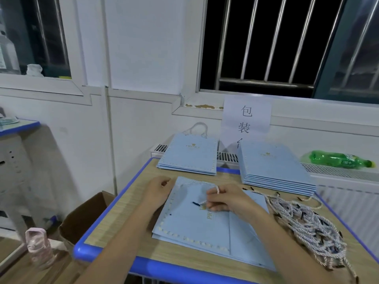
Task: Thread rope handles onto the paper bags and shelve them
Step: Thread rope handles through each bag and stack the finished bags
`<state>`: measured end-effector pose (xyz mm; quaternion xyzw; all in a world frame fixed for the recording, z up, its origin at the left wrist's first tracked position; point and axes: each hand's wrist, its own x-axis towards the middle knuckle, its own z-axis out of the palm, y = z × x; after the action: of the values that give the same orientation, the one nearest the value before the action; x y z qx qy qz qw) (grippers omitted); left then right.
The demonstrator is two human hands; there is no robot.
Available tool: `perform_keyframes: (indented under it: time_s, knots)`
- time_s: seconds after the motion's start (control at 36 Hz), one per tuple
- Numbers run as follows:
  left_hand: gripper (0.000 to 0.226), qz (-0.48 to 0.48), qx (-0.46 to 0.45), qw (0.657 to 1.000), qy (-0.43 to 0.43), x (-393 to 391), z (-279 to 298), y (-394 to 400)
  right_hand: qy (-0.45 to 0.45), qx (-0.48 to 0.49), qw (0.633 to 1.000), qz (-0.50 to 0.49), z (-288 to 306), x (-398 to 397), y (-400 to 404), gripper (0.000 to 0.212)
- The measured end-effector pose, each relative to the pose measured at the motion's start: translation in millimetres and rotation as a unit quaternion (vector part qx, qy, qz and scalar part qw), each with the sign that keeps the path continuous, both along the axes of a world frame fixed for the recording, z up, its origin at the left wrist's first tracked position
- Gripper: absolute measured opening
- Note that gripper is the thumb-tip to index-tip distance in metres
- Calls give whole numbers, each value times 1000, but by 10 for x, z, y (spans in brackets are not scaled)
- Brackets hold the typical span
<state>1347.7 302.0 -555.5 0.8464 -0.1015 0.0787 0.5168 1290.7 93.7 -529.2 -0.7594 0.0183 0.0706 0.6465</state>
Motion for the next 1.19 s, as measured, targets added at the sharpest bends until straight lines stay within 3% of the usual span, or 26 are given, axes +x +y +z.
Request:
perform_keyframes:
  time_s: [0.14, 0.22, 0.31, 0.42, 0.47, 0.56, 0.61, 0.75, 0.86, 1.03, 1.19]
  knots:
    - [35, -28, 122, 991, -50, -99, -40, 182, -29, -92, 995, -25, -11, -5, -73, 18]
    - [46, -51, 176, 981, -60, -203, -114, 258, -73, -220, 970, -69, 3, -22, -76, 42]
    - [41, -75, 162, 984, -24, -251, -120, 285, -187, -354, 915, -52, -54, -34, -44, 54]
    - [36, -103, 47, 989, 91, -271, -43, 366, -229, -411, 881, 52, -169, -78, 71, 31]
    - [43, -136, 30, 986, 94, -239, -34, 407, -242, -416, 875, 37, -198, -65, 117, 18]
    - [29, -163, 10, 980, 111, -210, -69, 430, -260, -428, 865, 12, -233, -45, 180, 9]
    - [16, -173, 8, 978, 118, -200, -74, 420, -281, -437, 855, 15, -240, -54, 227, 10]
    - [21, -199, -6, 974, 108, -215, -90, 409, -297, -349, 885, 84, -131, -188, 462, 14]
    - [23, -207, -12, 974, 93, -237, -85, 387, -337, -397, 845, 119, -122, -191, 622, 23]
    - [22, -214, 9, 973, 89, -257, -67, 407, -314, -360, 872, 109, -118, -168, 679, 15]
    - [23, -228, 2, 970, 82, -266, -57, 409, -293, -420, 848, 135, -34, -185, 661, 21]
